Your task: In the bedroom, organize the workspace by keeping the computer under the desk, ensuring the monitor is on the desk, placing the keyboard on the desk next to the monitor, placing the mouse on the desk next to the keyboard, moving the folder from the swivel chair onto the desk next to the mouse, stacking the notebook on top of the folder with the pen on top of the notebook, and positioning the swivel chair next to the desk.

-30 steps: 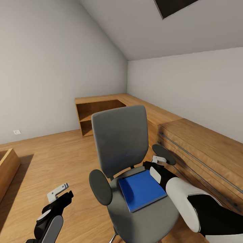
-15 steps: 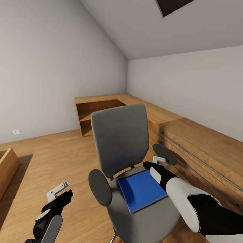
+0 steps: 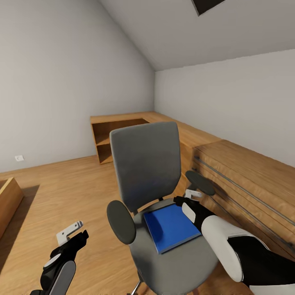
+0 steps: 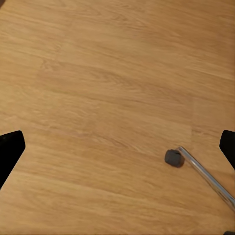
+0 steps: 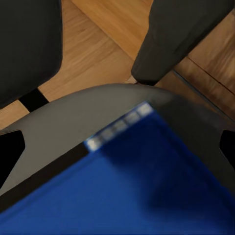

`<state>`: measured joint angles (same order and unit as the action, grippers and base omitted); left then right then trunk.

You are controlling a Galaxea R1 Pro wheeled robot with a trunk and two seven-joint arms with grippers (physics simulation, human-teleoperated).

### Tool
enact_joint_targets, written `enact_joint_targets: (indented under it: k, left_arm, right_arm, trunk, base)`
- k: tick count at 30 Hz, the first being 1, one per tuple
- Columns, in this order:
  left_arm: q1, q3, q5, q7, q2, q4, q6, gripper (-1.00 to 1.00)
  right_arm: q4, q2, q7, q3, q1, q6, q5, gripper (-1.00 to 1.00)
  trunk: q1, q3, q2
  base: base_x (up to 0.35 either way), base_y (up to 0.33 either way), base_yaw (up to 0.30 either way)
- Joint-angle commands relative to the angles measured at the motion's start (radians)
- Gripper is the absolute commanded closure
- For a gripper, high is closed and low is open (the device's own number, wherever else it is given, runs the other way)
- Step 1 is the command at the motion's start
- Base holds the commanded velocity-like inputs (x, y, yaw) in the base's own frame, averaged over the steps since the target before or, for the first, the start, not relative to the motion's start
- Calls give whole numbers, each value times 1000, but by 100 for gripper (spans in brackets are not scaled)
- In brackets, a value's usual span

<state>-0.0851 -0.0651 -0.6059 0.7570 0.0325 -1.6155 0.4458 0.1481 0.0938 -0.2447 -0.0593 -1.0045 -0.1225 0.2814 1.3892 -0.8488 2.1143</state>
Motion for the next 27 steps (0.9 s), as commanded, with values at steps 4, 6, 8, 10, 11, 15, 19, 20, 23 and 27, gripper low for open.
enact_joint_targets:
  k: [4,6,8,10,11,15,19,20,23,27]
  left_arm:
    - [-1,-3,-6,8,1,-1,2,-100]
    - [-1,-3,-6,8,1,-1,3,-100]
    - [-1,-4,-6,8,1,-1,4,-100]
    - [-1,-4,-6,8,1,-1,4,-100]
    - [-1,-4,-6,8,1,-1,4,-100]
    - [-1,-4,-6,8,1,-1,4,-100]
    - [-1,-5,-6,8,0,-1,4,-100]
    - [-1,-5,-6,8,0,-1,4,-100]
    - [-1,-4,-6,8,0,-1,4,-100]
    - [-1,-4,-6,8,0,-1,4,-100]
  right_arm:
    - [2,0,-5,-7,0,-6,6,-100]
    - [2,0,-5,-7,0,-6,6,-100]
    - [2,0,-5,-7,0,-6,5,-100]
    - [2,0,-5,-7,0,-6,5,-100]
    - [2,0,-5,-7,0,-6,5,-100]
    - [2,0,-5,-7,0,-6,4,-100]
    - [2,0,-5,-7,0,-6,4,-100]
    - [2,0,-5,-7,0,-6,4,-100]
    - [2,0,-5,-7,0,-6,4,-100]
    - [2,0,-5,-7,0,-6,4,-100]
  trunk:
    - [15,-14,29]
    - [23,-20,43]
    - [23,-20,43]
    - [23,-20,43]
    - [23,-20,43]
    - [27,-23,50]
    - [42,-36,78]
    - [42,-36,78]
    - [42,-36,78]
    - [42,-36,78]
  base:
    - [0,0,0]
    - [0,0,0]
    - [0,0,0]
    - [0,0,0]
    - [0,0,0]
    - [0,0,0]
    - [0,0,0]
    - [0,0,0]
    - [0,0,0]
    - [0,0,0]
